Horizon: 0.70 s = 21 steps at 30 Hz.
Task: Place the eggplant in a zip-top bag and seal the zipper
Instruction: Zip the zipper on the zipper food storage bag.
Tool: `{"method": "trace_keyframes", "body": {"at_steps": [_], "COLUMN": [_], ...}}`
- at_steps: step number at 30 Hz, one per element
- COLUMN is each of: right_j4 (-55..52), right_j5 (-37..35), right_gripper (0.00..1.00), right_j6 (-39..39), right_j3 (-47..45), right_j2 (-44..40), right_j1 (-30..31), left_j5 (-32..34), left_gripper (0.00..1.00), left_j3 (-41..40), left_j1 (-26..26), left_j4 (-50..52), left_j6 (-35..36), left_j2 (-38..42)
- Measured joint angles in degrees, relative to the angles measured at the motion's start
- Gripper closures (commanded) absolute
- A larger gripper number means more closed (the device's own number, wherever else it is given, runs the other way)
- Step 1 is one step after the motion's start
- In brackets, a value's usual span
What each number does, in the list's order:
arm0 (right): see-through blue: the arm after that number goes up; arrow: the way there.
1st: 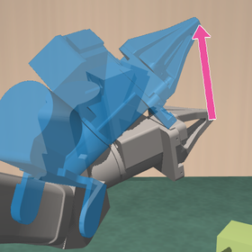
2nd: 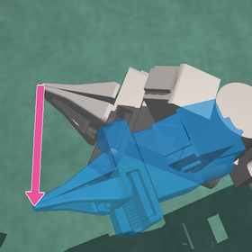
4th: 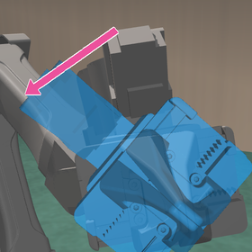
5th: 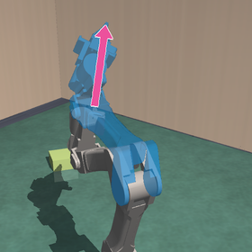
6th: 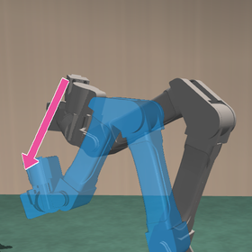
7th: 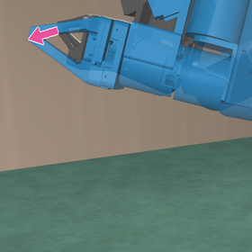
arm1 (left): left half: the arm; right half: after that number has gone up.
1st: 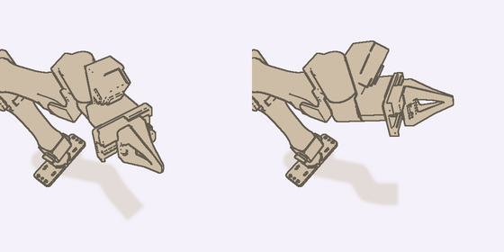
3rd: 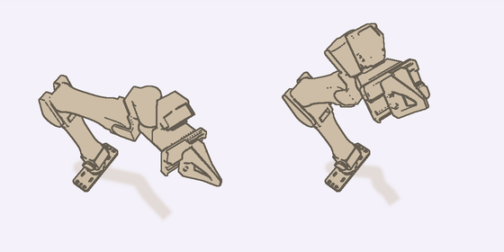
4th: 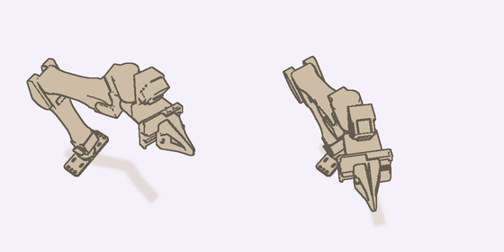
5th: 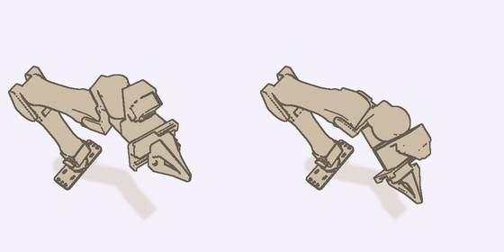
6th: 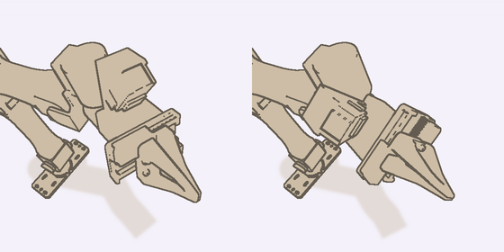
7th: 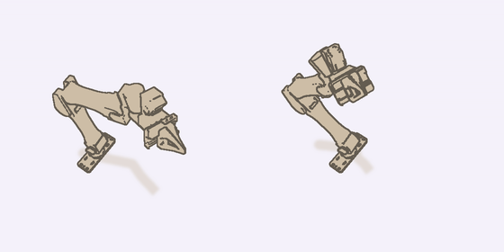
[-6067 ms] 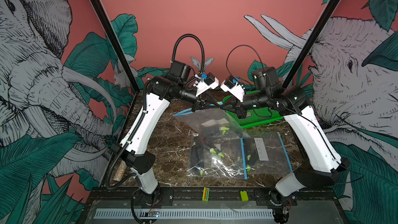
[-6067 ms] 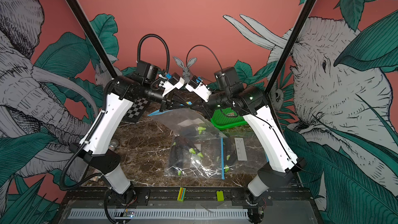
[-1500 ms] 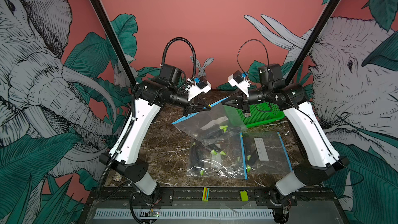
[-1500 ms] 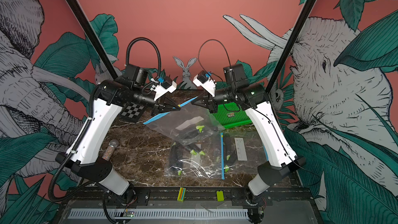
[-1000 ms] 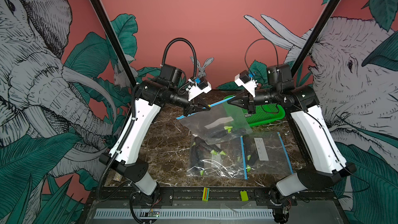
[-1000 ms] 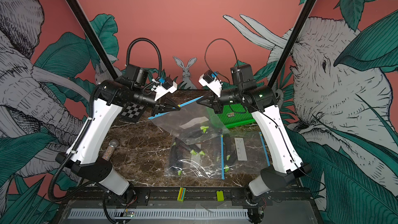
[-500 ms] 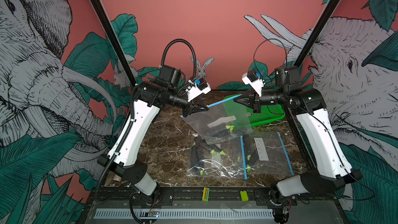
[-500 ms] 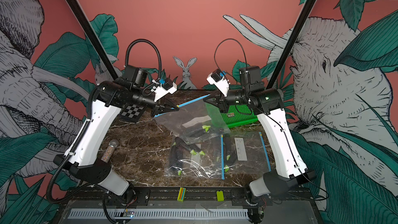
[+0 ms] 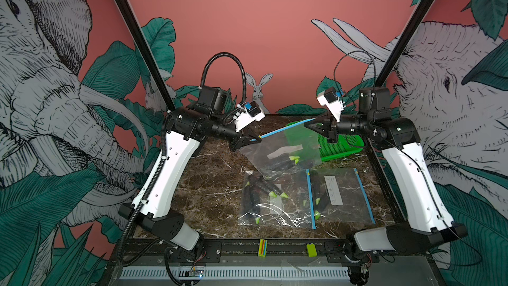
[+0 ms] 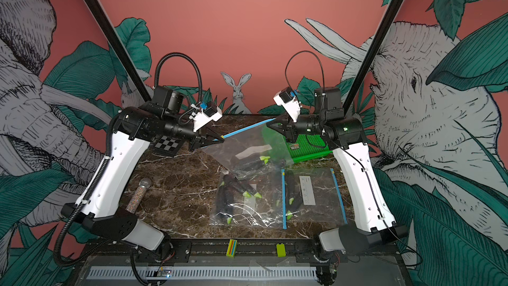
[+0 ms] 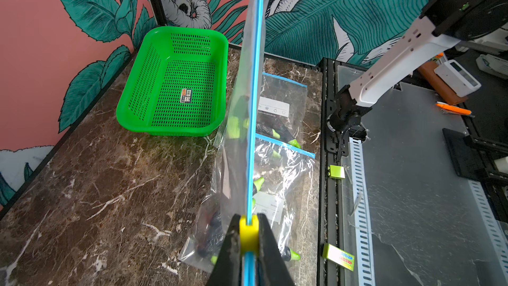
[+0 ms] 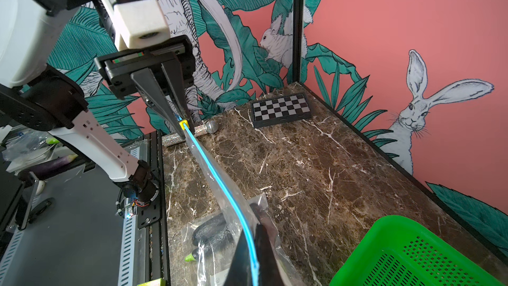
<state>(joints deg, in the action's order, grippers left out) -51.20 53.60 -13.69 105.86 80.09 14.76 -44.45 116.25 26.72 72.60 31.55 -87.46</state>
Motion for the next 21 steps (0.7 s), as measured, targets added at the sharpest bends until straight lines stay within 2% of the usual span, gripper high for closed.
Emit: {"method": "trace_keyframes", "body": {"at_steps": [21], "right_j4": [5.29], "right_j5": [-0.55], "right_gripper": [1.00], "right_j6": [4.07], "right_j3": [-4.90], "right_j2": [-3.98], "right_j1": [-5.73], "left_j5": [1.90], "left_gripper": [0.88], "left_j3": [-1.92], "left_j1": [-1.42], "left_j4": [0.39], "left_j6": [-0.76], "left_j2": [1.44]}}
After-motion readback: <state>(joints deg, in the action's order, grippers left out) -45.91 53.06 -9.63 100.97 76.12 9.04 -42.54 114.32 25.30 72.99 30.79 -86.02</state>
